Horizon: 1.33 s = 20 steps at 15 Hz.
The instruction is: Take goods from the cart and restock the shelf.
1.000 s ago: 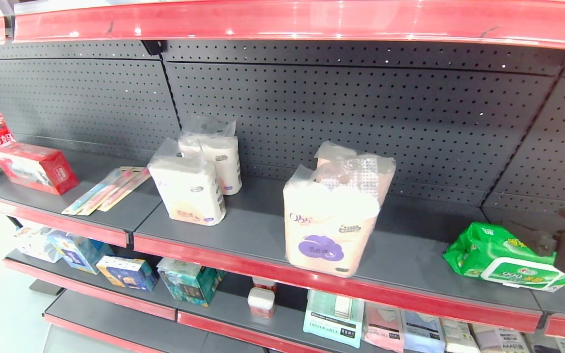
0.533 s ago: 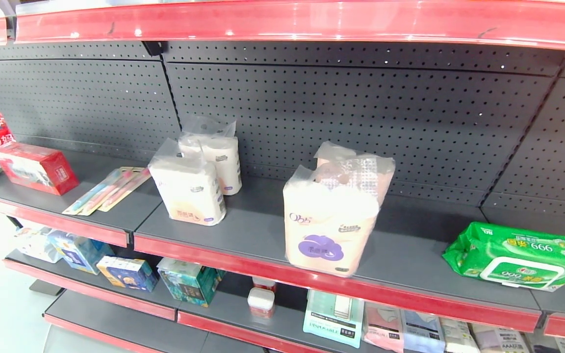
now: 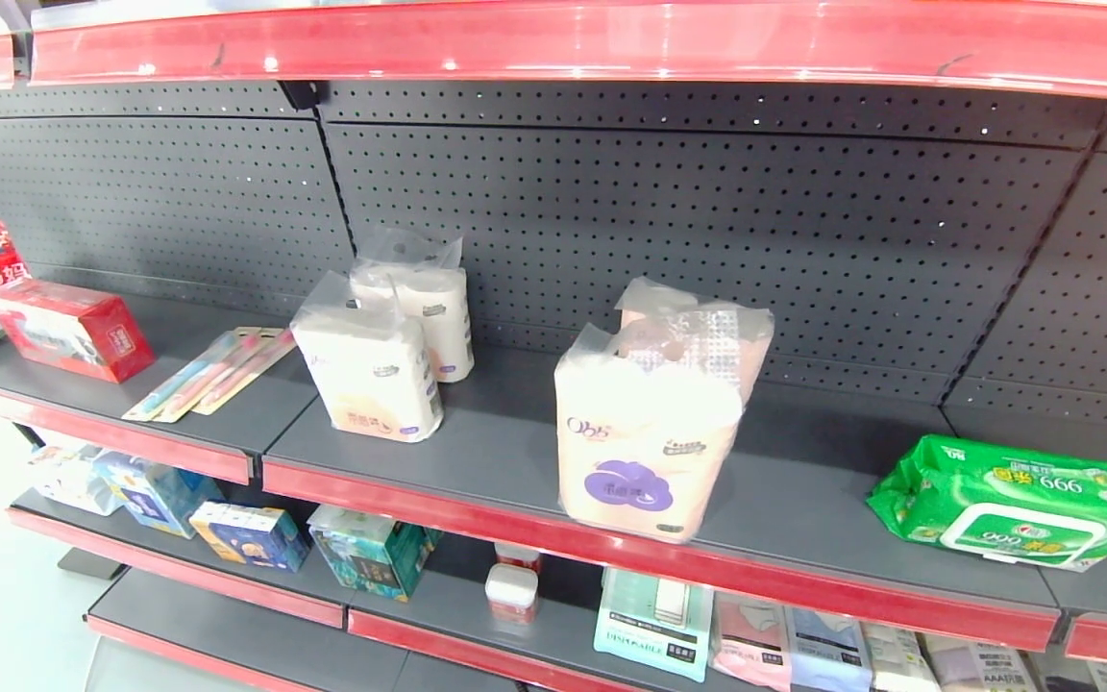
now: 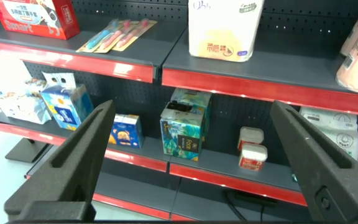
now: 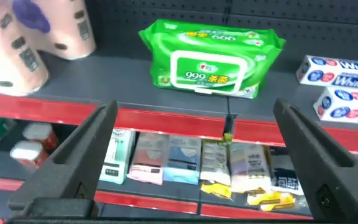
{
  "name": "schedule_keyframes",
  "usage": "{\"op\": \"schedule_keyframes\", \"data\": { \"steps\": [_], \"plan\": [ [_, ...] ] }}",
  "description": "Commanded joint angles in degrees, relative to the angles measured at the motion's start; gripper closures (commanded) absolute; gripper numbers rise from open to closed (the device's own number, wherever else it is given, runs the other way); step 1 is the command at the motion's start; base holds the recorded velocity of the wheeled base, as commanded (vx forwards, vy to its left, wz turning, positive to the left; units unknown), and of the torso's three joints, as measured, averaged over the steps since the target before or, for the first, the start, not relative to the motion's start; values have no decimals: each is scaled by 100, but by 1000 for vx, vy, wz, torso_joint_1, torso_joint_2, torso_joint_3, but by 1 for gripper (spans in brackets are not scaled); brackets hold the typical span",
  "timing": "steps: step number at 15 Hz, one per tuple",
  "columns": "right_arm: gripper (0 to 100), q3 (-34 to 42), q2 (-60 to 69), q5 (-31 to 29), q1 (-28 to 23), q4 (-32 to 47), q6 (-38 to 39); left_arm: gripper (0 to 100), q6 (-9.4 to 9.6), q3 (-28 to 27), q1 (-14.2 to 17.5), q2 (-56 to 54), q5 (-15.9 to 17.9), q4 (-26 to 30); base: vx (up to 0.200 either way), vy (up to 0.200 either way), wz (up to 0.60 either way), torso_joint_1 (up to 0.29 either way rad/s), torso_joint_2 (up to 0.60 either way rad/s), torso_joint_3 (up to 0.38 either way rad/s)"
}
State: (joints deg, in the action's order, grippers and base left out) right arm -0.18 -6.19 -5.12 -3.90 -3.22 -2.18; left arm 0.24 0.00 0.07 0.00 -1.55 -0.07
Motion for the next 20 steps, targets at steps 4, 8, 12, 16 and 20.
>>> {"op": "schedule_keyframes", "data": {
  "steps": [4, 8, 12, 16, 20],
  "plan": [
    [0, -184, 83, 661, 355, 23, 165, 0, 2, 0, 1, 0, -3, 7, 0, 0, 0, 0, 0, 0],
    [0, 18, 619, 617, 381, 304, 491, 0, 20, 0, 1, 0, 14, -1, 0, 0, 0, 0, 0, 0],
    [0, 18, 619, 626, 390, 322, 280, 0, 11, 0, 1, 0, 14, 7, 0, 0, 0, 0, 0, 0],
    [0, 18, 619, 591, 390, 331, 253, 0, 11, 0, 1, 0, 14, 7, 0, 0, 0, 0, 0, 0],
    [0, 18, 619, 591, 390, 322, 271, 0, 20, 0, 1, 0, 14, 7, 0, 0, -450, 3, 3, 1]
  ]
}}
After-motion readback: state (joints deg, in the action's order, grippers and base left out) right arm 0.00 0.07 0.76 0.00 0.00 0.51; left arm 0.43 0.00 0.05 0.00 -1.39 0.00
